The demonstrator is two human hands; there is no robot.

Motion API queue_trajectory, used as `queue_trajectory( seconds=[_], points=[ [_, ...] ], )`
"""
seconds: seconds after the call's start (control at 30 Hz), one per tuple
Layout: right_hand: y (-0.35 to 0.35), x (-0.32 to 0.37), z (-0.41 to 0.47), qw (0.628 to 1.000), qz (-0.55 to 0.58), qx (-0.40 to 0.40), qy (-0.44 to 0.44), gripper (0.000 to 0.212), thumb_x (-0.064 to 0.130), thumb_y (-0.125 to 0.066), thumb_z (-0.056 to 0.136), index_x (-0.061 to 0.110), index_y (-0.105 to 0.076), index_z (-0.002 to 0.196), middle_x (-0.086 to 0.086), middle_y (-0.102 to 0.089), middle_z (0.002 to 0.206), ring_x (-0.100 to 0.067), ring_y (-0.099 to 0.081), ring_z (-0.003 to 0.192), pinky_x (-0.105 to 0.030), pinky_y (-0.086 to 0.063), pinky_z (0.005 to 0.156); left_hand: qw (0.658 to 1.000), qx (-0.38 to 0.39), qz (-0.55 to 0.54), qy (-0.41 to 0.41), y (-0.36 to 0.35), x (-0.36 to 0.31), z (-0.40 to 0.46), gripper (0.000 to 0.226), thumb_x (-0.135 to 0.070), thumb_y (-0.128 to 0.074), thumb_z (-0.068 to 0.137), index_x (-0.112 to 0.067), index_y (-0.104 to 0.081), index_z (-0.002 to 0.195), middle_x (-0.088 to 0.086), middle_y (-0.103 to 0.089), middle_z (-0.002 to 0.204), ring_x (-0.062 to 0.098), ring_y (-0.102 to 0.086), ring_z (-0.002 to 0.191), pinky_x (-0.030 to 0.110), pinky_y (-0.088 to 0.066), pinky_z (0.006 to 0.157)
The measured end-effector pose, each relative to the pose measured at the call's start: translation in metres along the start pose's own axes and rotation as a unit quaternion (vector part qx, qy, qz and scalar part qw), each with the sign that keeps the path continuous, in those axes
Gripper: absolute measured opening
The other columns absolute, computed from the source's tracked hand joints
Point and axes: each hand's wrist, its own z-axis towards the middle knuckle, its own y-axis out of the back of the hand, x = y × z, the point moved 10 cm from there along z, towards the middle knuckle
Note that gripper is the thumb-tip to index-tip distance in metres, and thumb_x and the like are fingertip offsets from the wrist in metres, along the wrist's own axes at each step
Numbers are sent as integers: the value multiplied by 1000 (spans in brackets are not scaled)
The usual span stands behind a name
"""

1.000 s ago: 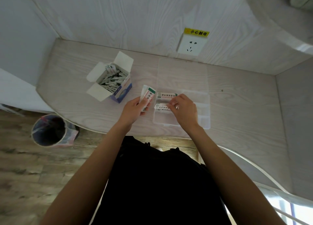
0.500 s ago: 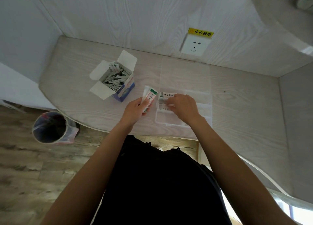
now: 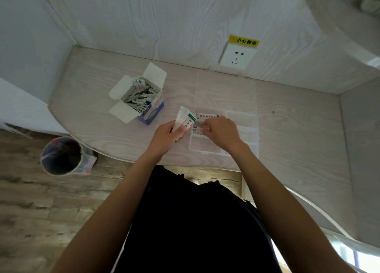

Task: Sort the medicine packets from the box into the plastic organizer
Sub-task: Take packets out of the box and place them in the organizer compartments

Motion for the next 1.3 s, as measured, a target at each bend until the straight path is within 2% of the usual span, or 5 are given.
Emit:
queue_trajectory(
  seconds=[0.13, 0.33, 0.9, 1.07, 1.3],
  points=[
    [10, -10, -9, 977, 193, -79, -42, 23, 27, -52, 94, 17, -71, 103, 0, -71, 81, -11, -58, 61, -25, -47, 55, 999, 23, 14, -19, -6, -2, 1, 11, -23, -55, 93, -21, -66, 90, -2, -65, 74, 3, -57, 65, 22, -47, 66],
    [6, -20, -25, 828, 547, -86, -90, 17, 16, -67, 86, 9, -64, 101, -7, -68, 73, -12, -65, 58, -26, -54, 52, 996, 62, 60, -33, -22, -9, 6, 8, -22, -60, 90, -17, -66, 94, -4, -63, 70, -4, -56, 56, 13, -45, 56],
    [4, -55, -41, 936, 276, -116, -184, 16, 33, -66, 84, 22, -63, 96, 7, -67, 85, -12, -61, 75, -27, -49, 69, 990, 19, 130, -56, -24, -32, 26, 35, -30, -33, 101, -14, -63, 96, 5, -60, 93, 16, -51, 82, 32, -39, 77],
    [13, -40, -37, 972, 155, -116, -134, 16, 30, -58, 91, 21, -67, 101, 5, -68, 99, -17, -63, 87, -27, -42, 71, 898, 41, 363, -243, -50, -50, 24, 33, -28, -42, 98, -14, -58, 124, 7, -57, 103, 21, -49, 96, 25, -35, 81],
    [16, -70, -57, 904, 337, -199, -170, 21, 2, -54, 89, 14, -71, 94, 3, -71, 96, 7, -48, 53, -8, -39, 59, 808, 13, 482, -337, -67, -55, 17, 34, -30, -65, 84, -17, -64, 116, 3, -68, 101, 26, -56, 95, 36, -38, 81]
  ],
)
